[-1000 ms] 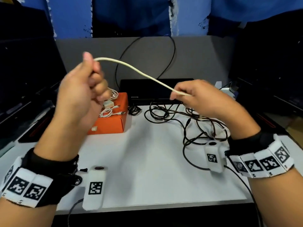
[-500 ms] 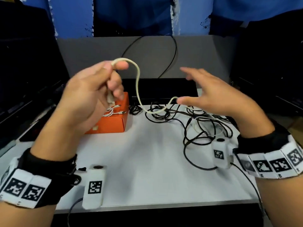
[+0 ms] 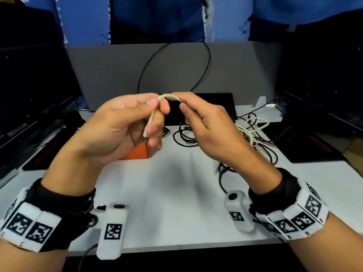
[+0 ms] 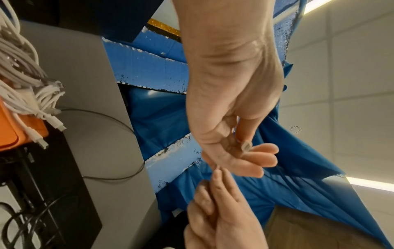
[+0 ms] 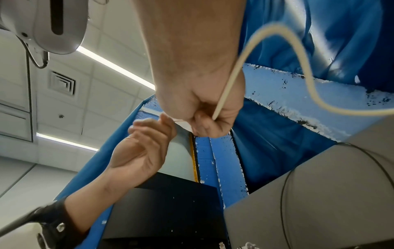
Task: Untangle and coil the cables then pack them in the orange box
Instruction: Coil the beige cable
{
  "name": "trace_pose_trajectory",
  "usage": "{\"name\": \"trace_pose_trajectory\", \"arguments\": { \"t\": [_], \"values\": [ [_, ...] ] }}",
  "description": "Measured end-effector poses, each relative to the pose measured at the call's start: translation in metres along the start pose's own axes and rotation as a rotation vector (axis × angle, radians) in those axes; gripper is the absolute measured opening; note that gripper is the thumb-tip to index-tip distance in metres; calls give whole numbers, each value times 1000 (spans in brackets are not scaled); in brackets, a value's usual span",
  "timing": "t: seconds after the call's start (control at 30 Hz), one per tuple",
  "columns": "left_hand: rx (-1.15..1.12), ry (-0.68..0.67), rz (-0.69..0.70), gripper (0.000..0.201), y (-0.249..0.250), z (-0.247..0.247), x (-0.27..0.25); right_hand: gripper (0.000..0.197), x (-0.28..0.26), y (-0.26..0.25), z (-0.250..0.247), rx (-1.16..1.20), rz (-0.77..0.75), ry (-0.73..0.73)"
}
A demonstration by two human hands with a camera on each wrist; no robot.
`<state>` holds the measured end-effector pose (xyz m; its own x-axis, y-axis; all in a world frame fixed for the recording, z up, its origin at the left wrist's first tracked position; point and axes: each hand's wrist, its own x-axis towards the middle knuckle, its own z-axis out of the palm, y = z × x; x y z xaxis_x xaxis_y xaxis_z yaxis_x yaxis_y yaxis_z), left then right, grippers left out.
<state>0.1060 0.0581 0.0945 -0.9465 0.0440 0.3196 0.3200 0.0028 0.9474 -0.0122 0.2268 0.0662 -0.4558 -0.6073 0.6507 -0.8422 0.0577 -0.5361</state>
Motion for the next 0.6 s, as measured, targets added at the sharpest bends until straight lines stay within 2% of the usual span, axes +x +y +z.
{"name": "trace_pose_trajectory", "arguments": {
  "t": [0.1,0.17,0.27,0.33,0.4,0.47,0.53,0.6],
  "values": [
    [-111,105,149,33,0,2,4,39,-1,0,1,-80,91,-151],
    [-73,200,229,33,-1,0,7,31,-3,-2,4,-154,102,-298],
    [229,309,298,30,-6,-3,10,16,-10,-10,8,-213,36,-439],
    [496,339,325,29,-10,-3,9,17,-12,-15,7,-307,-8,-519],
    [764,304,352,28,-15,-4,6,22,-12,-21,-1,-402,-42,-589],
    [947,202,309,28,-16,-5,4,20,-9,-25,-15,-426,-74,-591],
    [997,57,193,26,-13,-5,3,12,-5,-24,-32,-331,-78,-465],
    [850,-127,94,27,-9,-3,3,13,-2,-21,-47,-154,-35,-289]
  ]
}}
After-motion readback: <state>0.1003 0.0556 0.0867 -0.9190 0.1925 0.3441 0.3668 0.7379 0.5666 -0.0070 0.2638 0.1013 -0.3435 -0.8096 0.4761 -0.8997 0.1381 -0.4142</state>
